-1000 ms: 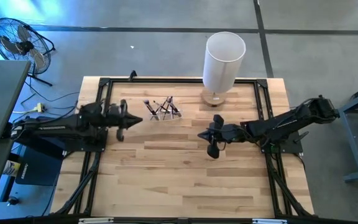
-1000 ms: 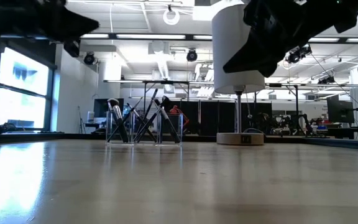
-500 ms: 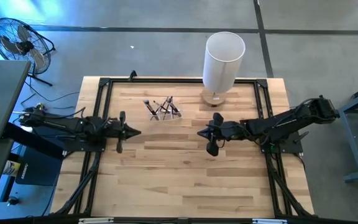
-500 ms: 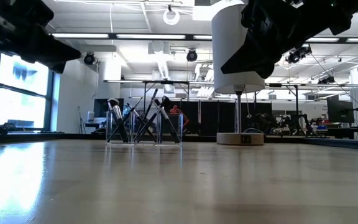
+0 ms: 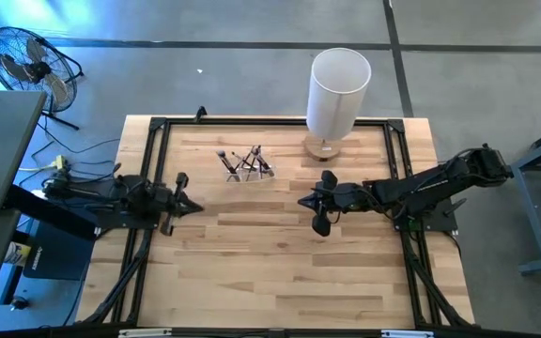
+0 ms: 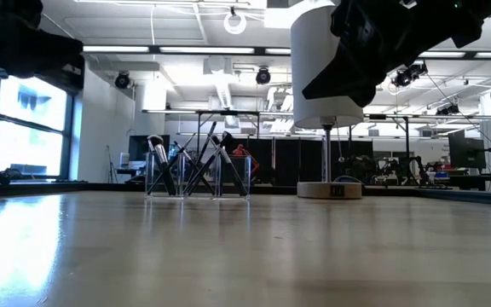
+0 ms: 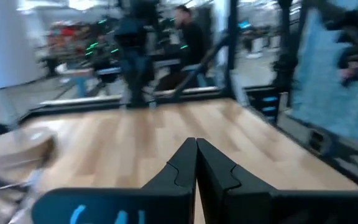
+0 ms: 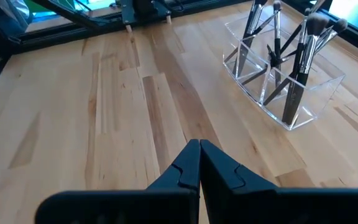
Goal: Put items in baskets/containers
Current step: Return to Home Position
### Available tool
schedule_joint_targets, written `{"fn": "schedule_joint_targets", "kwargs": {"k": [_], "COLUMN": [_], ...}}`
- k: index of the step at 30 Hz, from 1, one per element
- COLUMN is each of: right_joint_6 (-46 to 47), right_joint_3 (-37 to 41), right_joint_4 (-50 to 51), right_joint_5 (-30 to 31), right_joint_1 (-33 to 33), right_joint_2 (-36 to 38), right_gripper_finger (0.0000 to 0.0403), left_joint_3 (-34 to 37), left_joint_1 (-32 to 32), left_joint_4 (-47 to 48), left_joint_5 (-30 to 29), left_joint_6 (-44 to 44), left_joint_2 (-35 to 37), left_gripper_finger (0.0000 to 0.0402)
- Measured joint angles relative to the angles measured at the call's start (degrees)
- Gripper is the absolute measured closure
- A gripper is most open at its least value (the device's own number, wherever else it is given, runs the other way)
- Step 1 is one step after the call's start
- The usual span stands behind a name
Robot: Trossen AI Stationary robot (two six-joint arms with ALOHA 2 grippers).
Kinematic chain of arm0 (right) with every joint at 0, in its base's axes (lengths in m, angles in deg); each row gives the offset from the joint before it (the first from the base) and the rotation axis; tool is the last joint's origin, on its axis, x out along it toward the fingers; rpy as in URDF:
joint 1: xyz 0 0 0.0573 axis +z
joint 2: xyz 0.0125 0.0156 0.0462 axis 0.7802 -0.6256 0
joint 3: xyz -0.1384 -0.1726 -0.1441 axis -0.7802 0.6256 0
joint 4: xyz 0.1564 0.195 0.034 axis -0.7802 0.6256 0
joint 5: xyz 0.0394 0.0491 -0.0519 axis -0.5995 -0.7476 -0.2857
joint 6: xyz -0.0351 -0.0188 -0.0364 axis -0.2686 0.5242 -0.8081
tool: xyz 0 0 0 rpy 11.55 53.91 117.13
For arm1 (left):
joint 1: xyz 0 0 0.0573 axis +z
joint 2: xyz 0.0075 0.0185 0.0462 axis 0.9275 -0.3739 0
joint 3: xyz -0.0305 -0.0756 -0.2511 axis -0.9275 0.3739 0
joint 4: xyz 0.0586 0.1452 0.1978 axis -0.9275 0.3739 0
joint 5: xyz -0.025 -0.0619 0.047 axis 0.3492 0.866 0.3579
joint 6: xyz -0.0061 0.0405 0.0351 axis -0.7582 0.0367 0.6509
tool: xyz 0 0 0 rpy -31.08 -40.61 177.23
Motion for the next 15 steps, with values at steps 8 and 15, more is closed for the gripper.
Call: {"fn": "schedule_joint_targets", "kwargs": {"k": [8, 15], "right_joint_6": [-0.2, -0.3], "right_joint_3": [0.0, 0.0], "right_joint_4": [-0.5, -0.5], "right_joint_5": [-0.8, -1.9], "right_joint_1": [0.0, 0.0], "right_joint_2": [0.0, 0.0], "right_gripper_finger": [0.0403, 0.0403], "left_joint_3": [3.0, 3.0], "left_joint_1": [0.3, 6.6], "left_joint_4": [-2.2, -2.1], "left_joint_5": [-1.5, 0.9], "left_joint_6": [-1.1, -1.0], "left_joint_2": [0.0, 0.0], "left_gripper_finger": [0.0401, 0.0401]}}
